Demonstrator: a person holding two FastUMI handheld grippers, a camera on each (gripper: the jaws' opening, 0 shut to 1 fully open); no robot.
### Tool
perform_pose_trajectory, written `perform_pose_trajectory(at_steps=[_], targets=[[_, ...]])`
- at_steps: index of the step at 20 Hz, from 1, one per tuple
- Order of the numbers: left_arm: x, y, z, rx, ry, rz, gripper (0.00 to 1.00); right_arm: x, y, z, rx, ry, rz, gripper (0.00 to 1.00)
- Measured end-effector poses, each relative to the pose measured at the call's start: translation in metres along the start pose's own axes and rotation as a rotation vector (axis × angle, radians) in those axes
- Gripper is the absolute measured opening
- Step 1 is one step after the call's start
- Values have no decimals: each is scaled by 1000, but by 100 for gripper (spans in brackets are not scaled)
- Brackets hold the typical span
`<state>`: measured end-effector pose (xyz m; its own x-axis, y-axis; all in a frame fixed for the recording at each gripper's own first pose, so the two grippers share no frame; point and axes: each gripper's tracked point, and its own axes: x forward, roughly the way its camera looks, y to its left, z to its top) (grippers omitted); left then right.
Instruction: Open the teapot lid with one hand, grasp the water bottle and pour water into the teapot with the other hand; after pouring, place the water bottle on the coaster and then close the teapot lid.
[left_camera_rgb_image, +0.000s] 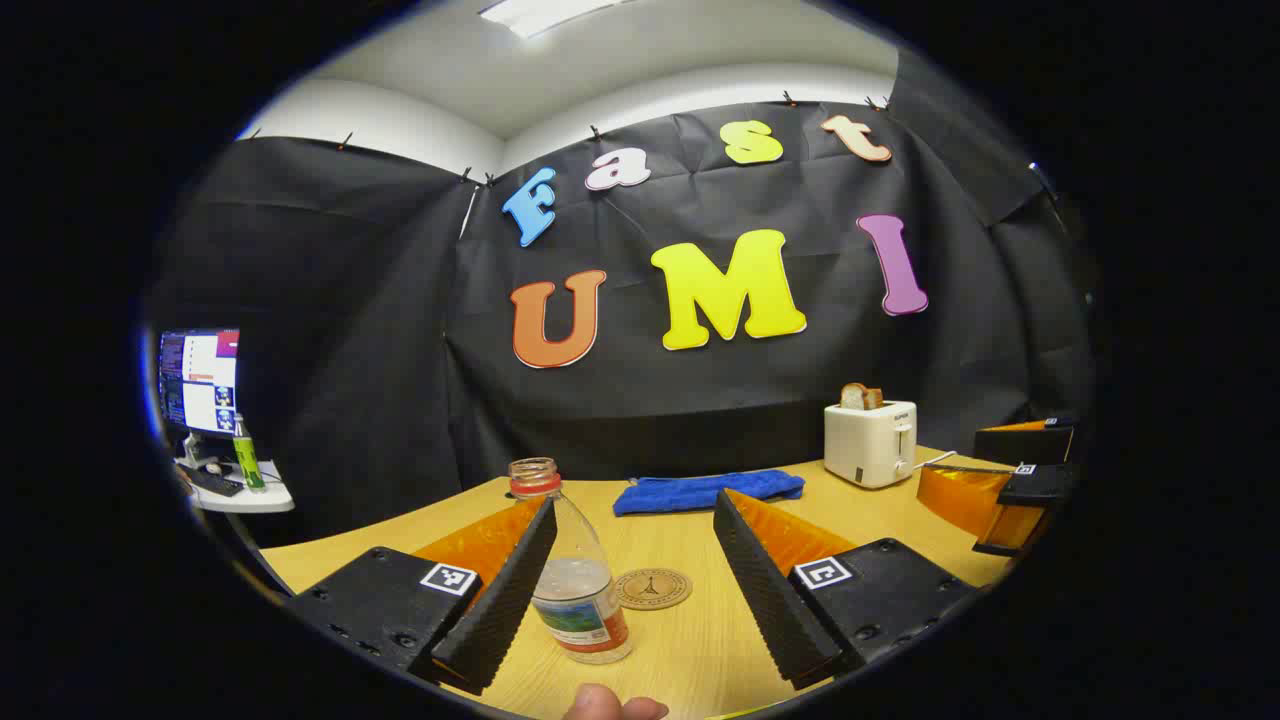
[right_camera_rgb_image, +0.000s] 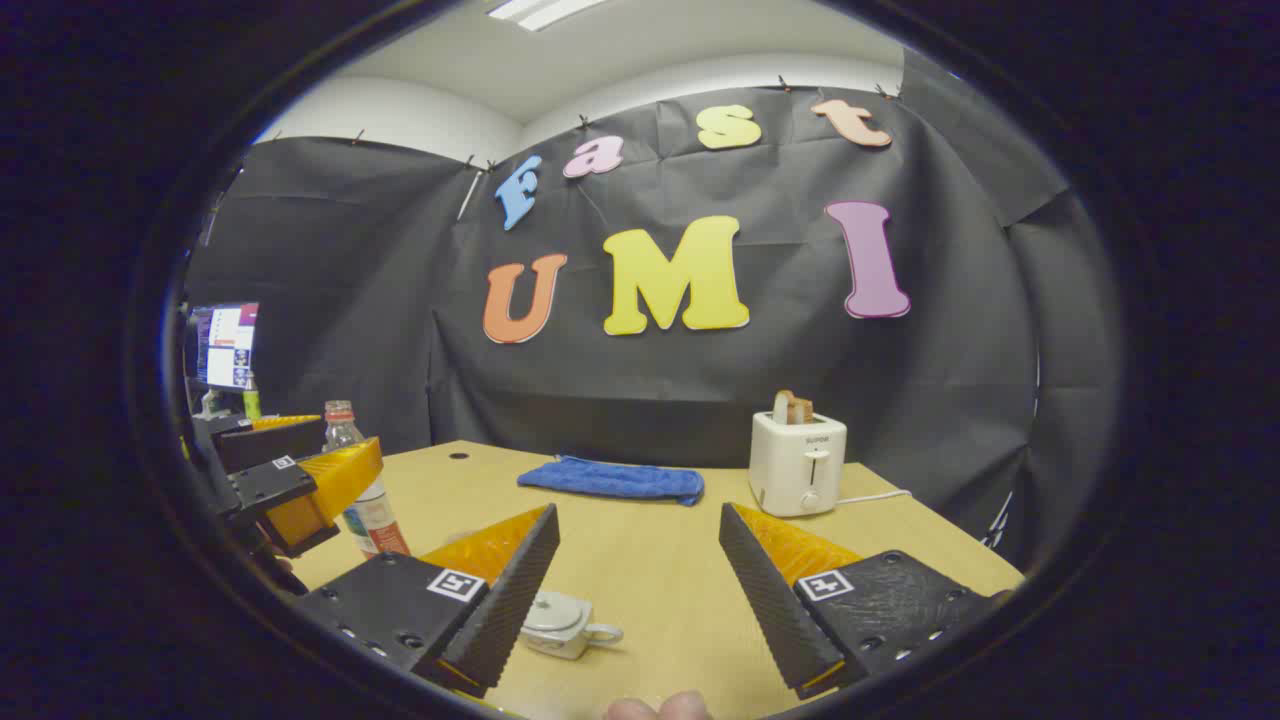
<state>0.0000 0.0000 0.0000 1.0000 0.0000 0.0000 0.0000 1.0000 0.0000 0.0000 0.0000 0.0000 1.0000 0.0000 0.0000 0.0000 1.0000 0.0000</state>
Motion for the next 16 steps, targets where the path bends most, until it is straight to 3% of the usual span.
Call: perform_pose_trajectory(at_steps=[2, 7, 9, 16], targets=[[-12, -12, -7, -33, -10, -45, 99, -17, 0, -11, 6, -21, -5, 97], [-52, -14, 13, -10, -64, -76, 99, -60, 10, -12, 15, -23, -17, 94], [-58, -8, 17, -10, -70, -69, 99, -63, 5, -3, -22, -21, -37, 97], [-61, 7, -3, -13, 6, -75, 99, -51, 25, -20, -55, 56, 8, 97]])
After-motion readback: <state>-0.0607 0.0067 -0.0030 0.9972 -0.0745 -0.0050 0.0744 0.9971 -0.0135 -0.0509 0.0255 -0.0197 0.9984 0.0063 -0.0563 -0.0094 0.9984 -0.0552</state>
